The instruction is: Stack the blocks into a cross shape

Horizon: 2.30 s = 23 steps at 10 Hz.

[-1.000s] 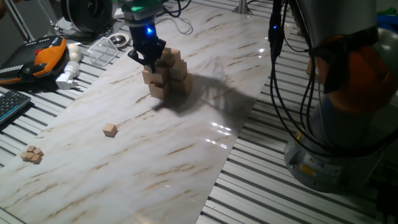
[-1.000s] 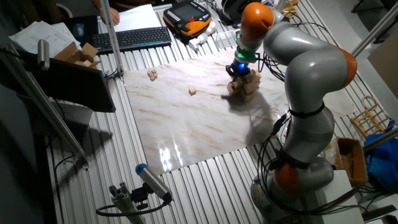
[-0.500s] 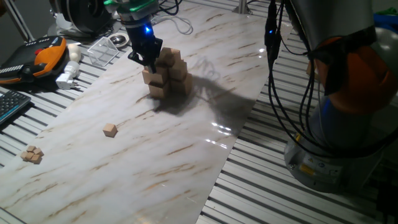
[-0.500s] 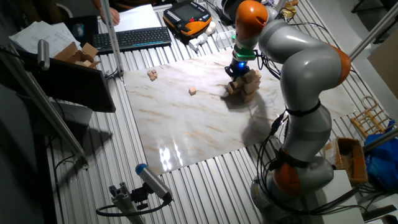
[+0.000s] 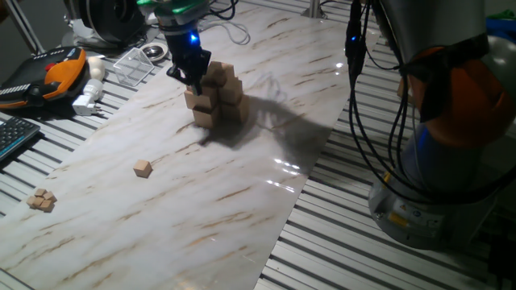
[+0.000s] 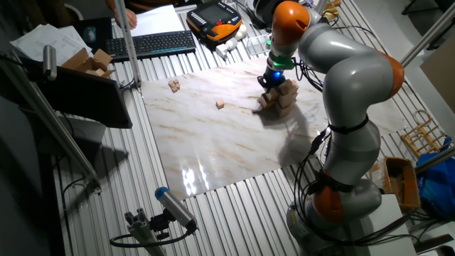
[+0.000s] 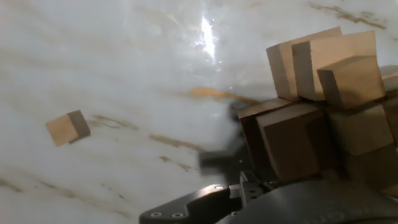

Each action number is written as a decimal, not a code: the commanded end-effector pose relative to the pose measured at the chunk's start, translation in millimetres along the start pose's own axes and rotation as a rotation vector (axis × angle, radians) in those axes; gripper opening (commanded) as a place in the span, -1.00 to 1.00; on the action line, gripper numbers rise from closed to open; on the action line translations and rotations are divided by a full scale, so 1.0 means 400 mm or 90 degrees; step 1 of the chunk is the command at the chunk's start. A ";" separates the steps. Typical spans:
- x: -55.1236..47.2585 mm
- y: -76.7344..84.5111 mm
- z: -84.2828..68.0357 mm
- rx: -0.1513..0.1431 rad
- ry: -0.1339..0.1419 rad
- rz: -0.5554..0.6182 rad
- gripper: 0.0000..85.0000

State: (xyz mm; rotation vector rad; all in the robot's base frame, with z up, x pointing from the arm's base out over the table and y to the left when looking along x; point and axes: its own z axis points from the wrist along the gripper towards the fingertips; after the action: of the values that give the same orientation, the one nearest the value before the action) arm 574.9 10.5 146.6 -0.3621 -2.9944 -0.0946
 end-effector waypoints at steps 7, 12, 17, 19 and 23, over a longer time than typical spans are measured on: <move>0.018 0.269 0.110 -0.018 -0.018 0.128 -1.00; -0.004 0.283 0.143 0.001 -0.009 0.085 -1.00; -0.004 0.283 0.143 0.011 0.040 -0.062 -1.00; -0.004 0.283 0.143 -0.006 0.027 -0.062 -1.00; -0.005 0.330 0.152 -0.002 0.026 -0.082 -1.00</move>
State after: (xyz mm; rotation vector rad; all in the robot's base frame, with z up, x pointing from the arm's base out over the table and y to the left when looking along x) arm 602.2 135.3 92.6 -0.1607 -2.9766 -0.1241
